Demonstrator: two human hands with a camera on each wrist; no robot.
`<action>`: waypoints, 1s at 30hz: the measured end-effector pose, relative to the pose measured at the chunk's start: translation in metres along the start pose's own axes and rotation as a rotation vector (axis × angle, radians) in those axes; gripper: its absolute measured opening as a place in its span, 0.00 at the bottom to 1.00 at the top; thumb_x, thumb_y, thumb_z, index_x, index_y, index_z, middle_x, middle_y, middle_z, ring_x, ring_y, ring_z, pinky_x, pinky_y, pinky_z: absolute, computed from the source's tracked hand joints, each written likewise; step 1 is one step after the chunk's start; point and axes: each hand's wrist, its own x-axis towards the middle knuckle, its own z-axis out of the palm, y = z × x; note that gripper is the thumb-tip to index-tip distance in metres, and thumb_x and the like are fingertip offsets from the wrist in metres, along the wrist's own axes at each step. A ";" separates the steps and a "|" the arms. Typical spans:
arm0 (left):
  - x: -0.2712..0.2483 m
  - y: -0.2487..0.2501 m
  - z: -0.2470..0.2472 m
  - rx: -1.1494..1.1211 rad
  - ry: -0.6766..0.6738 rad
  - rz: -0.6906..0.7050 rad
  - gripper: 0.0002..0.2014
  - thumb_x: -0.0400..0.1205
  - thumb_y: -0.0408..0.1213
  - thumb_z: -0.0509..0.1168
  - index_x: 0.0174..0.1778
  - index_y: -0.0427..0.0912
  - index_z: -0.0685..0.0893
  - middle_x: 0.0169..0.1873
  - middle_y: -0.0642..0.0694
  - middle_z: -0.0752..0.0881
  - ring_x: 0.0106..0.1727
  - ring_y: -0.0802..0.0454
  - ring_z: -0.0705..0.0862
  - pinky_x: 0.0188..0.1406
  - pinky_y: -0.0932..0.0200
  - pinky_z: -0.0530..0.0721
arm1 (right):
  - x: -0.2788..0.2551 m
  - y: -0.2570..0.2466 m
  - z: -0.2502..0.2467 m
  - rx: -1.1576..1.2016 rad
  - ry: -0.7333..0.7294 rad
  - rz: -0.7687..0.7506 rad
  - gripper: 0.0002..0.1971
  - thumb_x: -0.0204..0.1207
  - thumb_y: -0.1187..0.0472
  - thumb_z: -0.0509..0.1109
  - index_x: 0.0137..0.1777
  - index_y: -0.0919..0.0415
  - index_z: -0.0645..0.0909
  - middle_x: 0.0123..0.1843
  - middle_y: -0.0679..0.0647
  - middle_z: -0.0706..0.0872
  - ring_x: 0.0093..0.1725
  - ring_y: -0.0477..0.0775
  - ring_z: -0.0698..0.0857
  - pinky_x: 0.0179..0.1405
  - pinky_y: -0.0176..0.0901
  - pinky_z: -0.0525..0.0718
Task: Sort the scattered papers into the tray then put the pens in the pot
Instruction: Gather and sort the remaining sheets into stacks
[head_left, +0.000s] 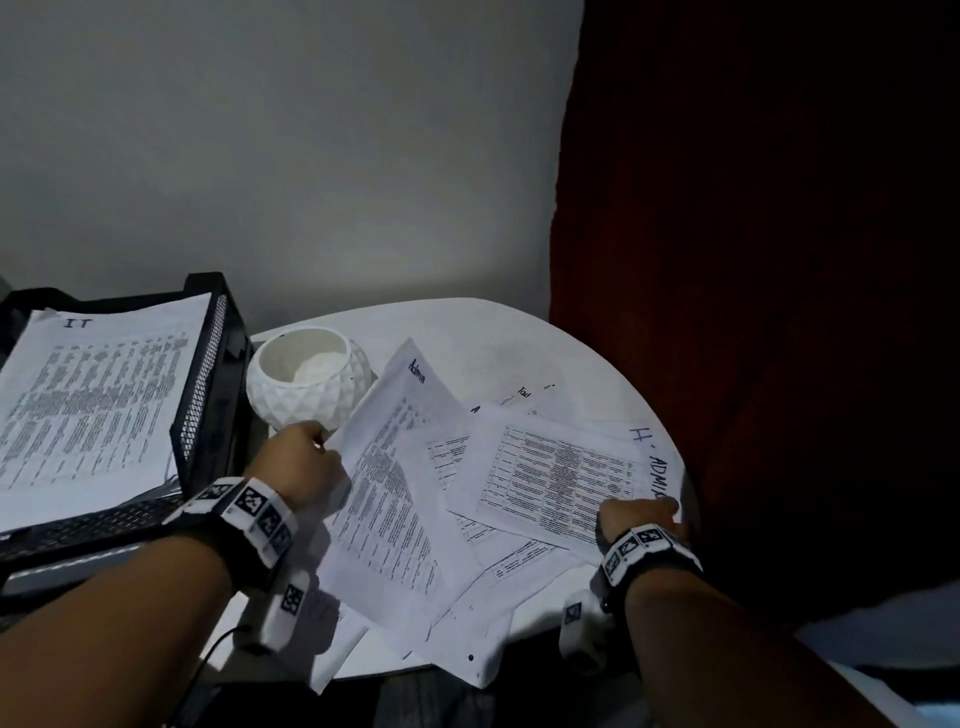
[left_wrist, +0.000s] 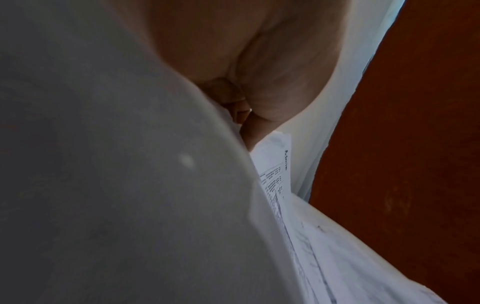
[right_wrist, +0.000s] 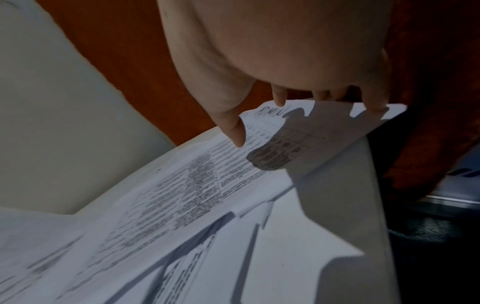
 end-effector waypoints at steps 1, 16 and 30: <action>0.000 0.001 -0.007 -0.011 0.013 0.019 0.04 0.76 0.35 0.67 0.36 0.42 0.85 0.31 0.46 0.90 0.37 0.45 0.88 0.41 0.56 0.84 | 0.016 0.006 0.004 0.011 0.002 -0.003 0.36 0.75 0.54 0.73 0.81 0.67 0.69 0.80 0.68 0.74 0.78 0.69 0.75 0.77 0.61 0.73; -0.012 0.007 -0.106 -0.241 0.223 0.069 0.02 0.82 0.34 0.68 0.44 0.41 0.86 0.38 0.45 0.88 0.40 0.44 0.84 0.39 0.55 0.75 | -0.021 -0.007 -0.026 -0.120 0.059 -0.225 0.17 0.85 0.64 0.64 0.71 0.66 0.84 0.68 0.64 0.87 0.61 0.64 0.86 0.34 0.34 0.67; -0.007 -0.009 -0.140 -0.280 0.380 0.098 0.03 0.83 0.37 0.67 0.49 0.44 0.86 0.41 0.41 0.89 0.45 0.38 0.86 0.47 0.49 0.81 | -0.102 -0.075 -0.133 0.188 -0.139 -0.920 0.10 0.80 0.69 0.74 0.44 0.54 0.90 0.39 0.54 0.94 0.38 0.56 0.91 0.41 0.50 0.86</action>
